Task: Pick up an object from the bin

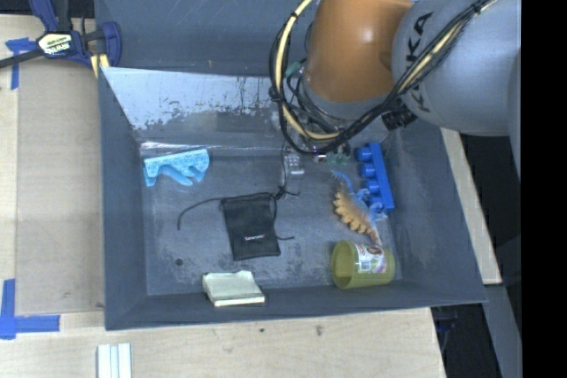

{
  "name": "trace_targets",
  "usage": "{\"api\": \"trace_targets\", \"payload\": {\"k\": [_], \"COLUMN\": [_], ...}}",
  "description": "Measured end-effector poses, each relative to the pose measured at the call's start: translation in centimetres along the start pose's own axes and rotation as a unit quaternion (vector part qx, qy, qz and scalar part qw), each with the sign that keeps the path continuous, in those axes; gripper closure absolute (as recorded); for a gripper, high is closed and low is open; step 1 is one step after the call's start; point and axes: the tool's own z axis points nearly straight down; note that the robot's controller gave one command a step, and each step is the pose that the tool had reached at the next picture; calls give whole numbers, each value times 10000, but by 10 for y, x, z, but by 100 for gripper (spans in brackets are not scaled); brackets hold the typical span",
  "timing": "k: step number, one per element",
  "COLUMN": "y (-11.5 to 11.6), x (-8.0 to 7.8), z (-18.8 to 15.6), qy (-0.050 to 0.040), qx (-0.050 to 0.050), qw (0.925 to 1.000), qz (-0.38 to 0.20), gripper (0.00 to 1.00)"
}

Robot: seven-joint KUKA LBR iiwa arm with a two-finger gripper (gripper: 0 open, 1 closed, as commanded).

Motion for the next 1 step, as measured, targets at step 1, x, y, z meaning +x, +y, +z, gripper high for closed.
{"api": "trace_targets", "payload": {"k": [1], "y": [0], "x": [-2], "z": [-5], "qy": [-43], "qx": [-2], "qw": [10000], "qz": [7], "gripper": [0]}}
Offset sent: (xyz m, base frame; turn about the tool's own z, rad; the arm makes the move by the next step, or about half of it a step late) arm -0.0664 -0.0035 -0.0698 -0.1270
